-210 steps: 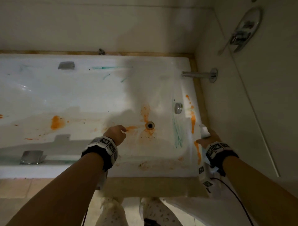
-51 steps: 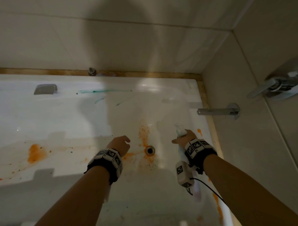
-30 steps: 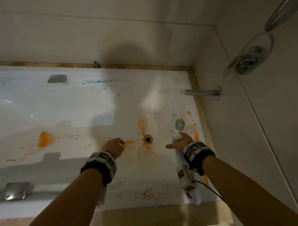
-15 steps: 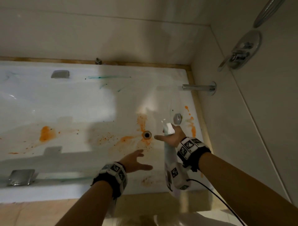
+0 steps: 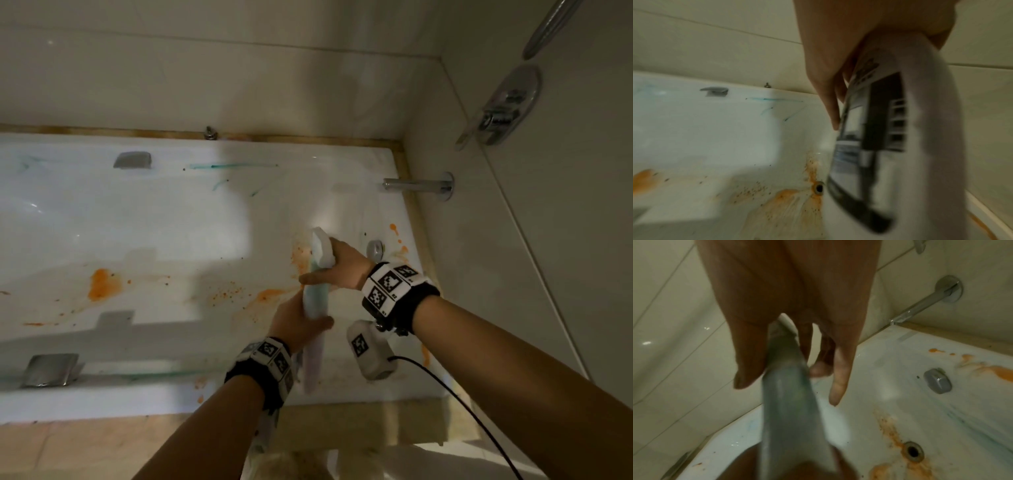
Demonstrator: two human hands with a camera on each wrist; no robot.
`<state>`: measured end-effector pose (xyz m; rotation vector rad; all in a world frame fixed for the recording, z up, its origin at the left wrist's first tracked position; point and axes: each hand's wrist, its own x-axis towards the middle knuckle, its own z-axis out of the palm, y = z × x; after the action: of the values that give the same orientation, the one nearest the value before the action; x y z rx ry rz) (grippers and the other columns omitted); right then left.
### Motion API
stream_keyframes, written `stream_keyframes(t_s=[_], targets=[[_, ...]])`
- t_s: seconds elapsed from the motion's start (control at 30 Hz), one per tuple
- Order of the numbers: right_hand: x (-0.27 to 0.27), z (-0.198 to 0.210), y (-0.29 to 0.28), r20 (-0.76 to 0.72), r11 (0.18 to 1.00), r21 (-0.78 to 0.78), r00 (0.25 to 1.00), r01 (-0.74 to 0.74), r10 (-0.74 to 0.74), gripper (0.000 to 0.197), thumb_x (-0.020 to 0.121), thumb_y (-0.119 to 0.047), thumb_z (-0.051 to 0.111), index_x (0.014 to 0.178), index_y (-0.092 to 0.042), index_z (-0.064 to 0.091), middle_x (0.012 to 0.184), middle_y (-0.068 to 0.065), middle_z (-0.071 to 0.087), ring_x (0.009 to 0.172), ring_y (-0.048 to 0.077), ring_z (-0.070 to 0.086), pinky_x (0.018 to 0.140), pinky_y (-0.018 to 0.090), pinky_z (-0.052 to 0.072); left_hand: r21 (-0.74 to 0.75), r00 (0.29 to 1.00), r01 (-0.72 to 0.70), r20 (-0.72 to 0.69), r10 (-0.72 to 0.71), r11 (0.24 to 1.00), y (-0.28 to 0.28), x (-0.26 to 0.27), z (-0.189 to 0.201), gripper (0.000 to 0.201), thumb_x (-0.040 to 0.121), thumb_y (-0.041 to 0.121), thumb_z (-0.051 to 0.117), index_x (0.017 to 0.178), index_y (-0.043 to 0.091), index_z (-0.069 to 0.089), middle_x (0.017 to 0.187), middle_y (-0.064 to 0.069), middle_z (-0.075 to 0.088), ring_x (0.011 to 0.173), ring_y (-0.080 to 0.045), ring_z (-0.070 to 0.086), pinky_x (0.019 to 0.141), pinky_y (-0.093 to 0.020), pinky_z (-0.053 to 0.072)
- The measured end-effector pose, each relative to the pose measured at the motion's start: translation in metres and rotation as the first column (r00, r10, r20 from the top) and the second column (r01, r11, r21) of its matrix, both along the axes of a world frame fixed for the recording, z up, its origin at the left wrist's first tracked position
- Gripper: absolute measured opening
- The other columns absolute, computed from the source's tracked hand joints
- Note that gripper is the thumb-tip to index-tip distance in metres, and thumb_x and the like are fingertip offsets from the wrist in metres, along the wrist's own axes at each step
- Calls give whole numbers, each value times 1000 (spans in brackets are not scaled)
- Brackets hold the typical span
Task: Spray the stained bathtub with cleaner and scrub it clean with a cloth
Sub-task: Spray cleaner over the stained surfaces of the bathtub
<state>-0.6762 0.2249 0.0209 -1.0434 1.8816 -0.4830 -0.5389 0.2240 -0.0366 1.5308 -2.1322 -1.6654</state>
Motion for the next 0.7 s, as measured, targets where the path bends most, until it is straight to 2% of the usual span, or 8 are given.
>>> stream_keyframes(t_s=[0.13, 0.27, 0.37, 0.47, 0.53, 0.6, 0.63, 0.7], targets=[[-19, -2, 20, 115, 995, 98, 993, -3, -8, 65, 78, -24, 74, 132, -18, 40, 119, 3, 46, 87, 23, 62, 80, 38, 56, -32, 985, -174, -16, 174, 984, -14, 19, -5, 36, 76, 17, 72, 108, 11, 57, 96, -3, 60, 88, -21, 56, 75, -29, 41], [-30, -22, 47, 25, 966, 252, 999, -53, 48, 58, 82, -26, 70, 131, -15, 40, 112, 6, 48, 72, 20, 56, 68, 33, 50, 180, 891, -328, -267, 367, 927, -32, 30, 5, 38, 78, 8, 72, 110, 13, 53, 80, -7, 61, 69, -24, 61, 76, -37, 49], [-31, -33, 61, -26, 926, 370, 996, -73, 88, 58, 83, -30, 69, 130, -13, 39, 106, 7, 51, 72, 21, 57, 54, 23, 44, 135, 898, -296, -298, 324, 946, -37, 26, 14, 51, 78, 19, 75, 122, 18, 50, 81, -7, 65, 63, -17, 64, 70, -28, 52], [-35, -38, 66, -92, 917, 392, 988, -79, 124, 58, 83, -34, 67, 130, -12, 40, 102, 6, 52, 65, 19, 56, 52, 24, 43, 148, 922, -202, -306, 239, 968, -43, 21, 25, 64, 76, 22, 76, 129, 25, 40, 81, 2, 66, 55, -17, 65, 62, -32, 54], [-39, -37, 64, -143, 917, 395, 982, -60, 126, 54, 85, -35, 65, 128, -13, 41, 104, 7, 53, 63, 18, 54, 51, 23, 42, 145, 927, -165, -316, 203, 976, -49, 20, 35, 46, 78, 18, 75, 116, 17, 50, 79, 0, 67, 52, -16, 65, 60, -34, 56], [-42, -33, 61, -185, 914, 402, 973, -53, 138, 52, 87, -36, 62, 128, -11, 42, 113, 11, 55, 74, 21, 53, 53, 21, 39, 150, 918, -172, -334, 214, 974, -56, 23, 43, 26, 78, 14, 74, 99, 15, 58, 79, -5, 66, 50, -14, 63, 59, -32, 56], [-42, -32, 58, -204, 914, 403, 968, -51, 144, 51, 88, -36, 61, 128, -10, 42, 115, 12, 55, 80, 21, 51, 55, 20, 37, 175, 903, -183, -358, 236, 967, -60, 24, 45, 22, 79, 9, 73, 95, 17, 60, 76, -6, 64, 51, -13, 63, 58, -29, 55], [-39, -29, 51, -231, 912, 408, 961, -45, 150, 50, 90, -36, 59, 128, -8, 42, 106, 7, 51, 84, 19, 48, 56, 17, 33, 243, 868, -221, -393, 305, 944, -73, 30, 45, 26, 78, -3, 70, 90, 19, 62, 68, -3, 59, 56, -16, 60, 57, -27, 52]])
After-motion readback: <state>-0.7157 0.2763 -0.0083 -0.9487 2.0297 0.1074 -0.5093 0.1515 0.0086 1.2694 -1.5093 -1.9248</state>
